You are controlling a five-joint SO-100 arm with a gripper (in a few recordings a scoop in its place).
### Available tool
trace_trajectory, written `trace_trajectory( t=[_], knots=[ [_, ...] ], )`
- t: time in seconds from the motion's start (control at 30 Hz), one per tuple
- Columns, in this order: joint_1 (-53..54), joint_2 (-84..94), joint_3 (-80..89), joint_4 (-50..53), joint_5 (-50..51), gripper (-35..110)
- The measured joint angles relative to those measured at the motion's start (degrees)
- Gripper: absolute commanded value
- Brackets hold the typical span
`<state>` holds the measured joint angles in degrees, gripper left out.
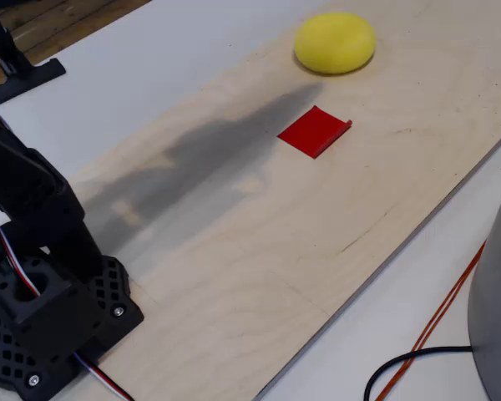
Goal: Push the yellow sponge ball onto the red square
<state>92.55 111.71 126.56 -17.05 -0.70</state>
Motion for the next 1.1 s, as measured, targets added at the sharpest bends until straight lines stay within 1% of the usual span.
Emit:
trace_trajectory(
  t=[0.03, 0.1, 0.13, 0.23, 0.43, 0.5, 0.63, 0.77, 1.1],
  knots=[
    [0.0, 0.0, 0.6, -0.1, 0.0, 0],
    [-1.1, -2.4, 9.5, -3.4, 3.3, 0],
    [-1.8, -7.0, 10.8, -6.6, 6.0, 0],
    [-2.2, -9.1, 12.2, -12.7, 8.6, 0],
    [-2.1, -10.0, 12.6, -13.0, 9.5, 2],
    [-2.4, -9.8, 11.4, -10.8, 9.1, 4],
    [-4.0, -9.2, 5.2, -0.5, 6.3, 8],
    [-5.3, -9.5, -0.6, 6.3, 6.1, 12],
    [-8.2, -19.9, -19.2, 21.4, 5.4, 20]
  ],
)
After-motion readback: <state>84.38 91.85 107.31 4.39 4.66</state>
